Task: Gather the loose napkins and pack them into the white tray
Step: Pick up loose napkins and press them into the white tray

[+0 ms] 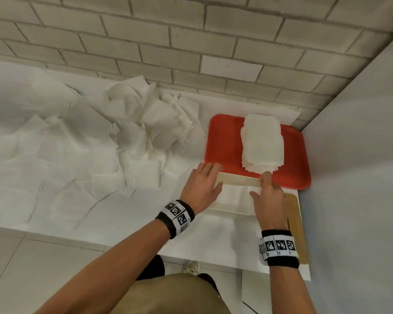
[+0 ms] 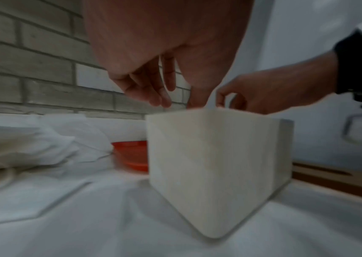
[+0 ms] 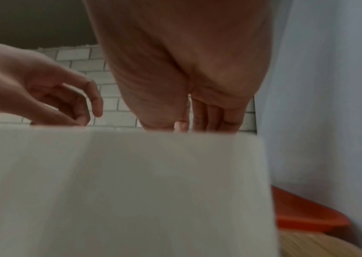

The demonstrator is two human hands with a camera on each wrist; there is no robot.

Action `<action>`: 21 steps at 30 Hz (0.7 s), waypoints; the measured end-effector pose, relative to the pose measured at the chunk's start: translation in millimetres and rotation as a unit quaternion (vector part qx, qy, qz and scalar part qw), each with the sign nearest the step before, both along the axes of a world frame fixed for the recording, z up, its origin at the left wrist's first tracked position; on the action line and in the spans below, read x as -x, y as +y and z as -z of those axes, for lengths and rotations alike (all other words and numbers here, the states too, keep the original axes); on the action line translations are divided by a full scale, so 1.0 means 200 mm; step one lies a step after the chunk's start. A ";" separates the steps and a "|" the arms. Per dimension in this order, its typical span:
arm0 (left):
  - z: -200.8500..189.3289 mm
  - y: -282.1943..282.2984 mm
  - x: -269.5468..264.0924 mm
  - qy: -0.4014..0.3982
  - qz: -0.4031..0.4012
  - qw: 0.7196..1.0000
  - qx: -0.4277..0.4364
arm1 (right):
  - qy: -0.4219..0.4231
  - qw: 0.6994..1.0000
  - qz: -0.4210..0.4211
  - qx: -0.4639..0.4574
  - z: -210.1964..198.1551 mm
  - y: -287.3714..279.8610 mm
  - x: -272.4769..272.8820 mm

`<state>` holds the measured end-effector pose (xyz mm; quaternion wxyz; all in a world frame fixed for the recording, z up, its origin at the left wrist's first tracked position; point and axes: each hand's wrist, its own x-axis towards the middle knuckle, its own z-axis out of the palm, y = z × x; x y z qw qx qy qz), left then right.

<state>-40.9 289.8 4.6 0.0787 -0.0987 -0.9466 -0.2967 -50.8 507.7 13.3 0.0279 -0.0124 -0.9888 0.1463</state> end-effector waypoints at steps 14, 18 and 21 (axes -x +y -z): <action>0.13 -1.55 -0.11 -0.131 -0.208 0.961 0.129 | -0.057 0.941 -0.297 0.153 0.13 -1.35 0.11; 0.19 -1.79 -0.02 -0.189 -0.230 0.954 -0.035 | -0.136 0.944 -0.295 0.059 0.32 -1.51 0.20; 0.23 -1.94 0.09 -0.205 -0.214 0.953 -0.068 | -0.088 0.957 -0.271 0.047 0.37 -1.51 0.17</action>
